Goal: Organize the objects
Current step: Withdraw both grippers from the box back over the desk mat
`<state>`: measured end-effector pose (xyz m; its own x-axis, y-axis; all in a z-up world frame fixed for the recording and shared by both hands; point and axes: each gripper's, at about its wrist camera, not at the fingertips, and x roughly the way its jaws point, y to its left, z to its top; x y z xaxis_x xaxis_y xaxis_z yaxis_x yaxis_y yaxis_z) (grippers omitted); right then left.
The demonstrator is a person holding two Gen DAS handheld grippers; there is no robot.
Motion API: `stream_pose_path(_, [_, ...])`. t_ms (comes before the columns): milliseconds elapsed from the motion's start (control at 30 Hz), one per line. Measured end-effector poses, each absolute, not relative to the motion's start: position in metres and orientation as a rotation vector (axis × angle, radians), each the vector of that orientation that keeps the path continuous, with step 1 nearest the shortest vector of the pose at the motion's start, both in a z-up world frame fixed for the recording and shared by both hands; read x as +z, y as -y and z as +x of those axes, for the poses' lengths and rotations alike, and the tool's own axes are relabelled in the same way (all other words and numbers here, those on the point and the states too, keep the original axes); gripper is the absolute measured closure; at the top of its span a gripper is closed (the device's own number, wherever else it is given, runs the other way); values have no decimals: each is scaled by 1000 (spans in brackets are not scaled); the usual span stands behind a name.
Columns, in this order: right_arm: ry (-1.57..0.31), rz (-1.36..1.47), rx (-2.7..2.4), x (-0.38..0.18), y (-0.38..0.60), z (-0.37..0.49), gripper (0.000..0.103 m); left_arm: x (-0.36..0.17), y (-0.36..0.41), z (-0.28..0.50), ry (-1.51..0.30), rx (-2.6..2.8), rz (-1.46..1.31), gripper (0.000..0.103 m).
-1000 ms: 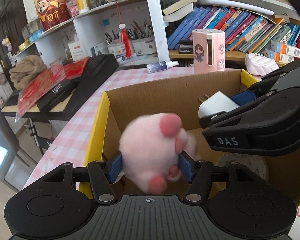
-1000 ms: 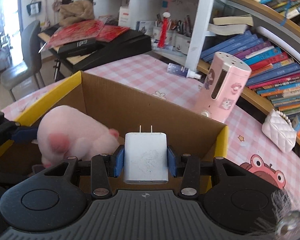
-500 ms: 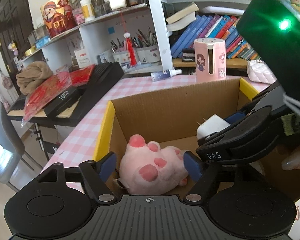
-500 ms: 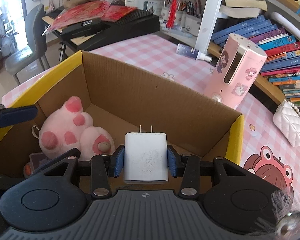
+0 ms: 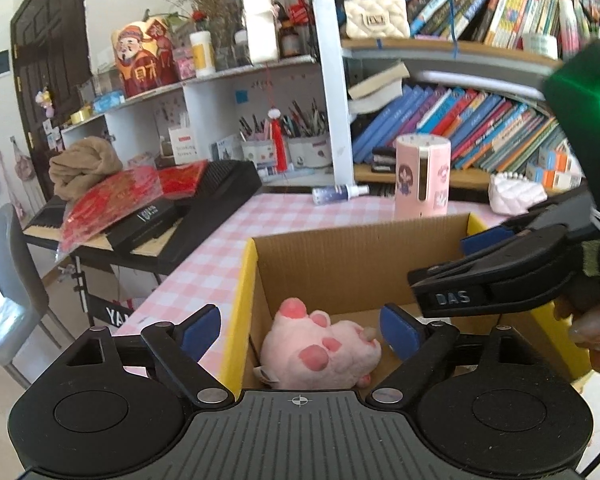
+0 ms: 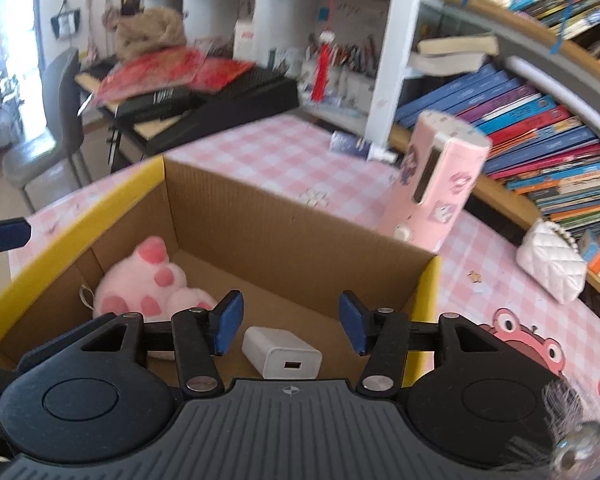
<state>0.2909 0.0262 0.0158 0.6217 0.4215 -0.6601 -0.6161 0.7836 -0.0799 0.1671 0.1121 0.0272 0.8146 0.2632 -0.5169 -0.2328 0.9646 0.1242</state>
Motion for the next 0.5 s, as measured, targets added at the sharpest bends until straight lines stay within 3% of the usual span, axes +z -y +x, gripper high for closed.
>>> stream_pose_path(100, [-620,-273,583,26,-16,274,45,36,-114,153,-521,268,35,9])
stream_pose_path(500, [-521,-201,468,39,11,205,41,40,-123,101,-503,255,-8,8])
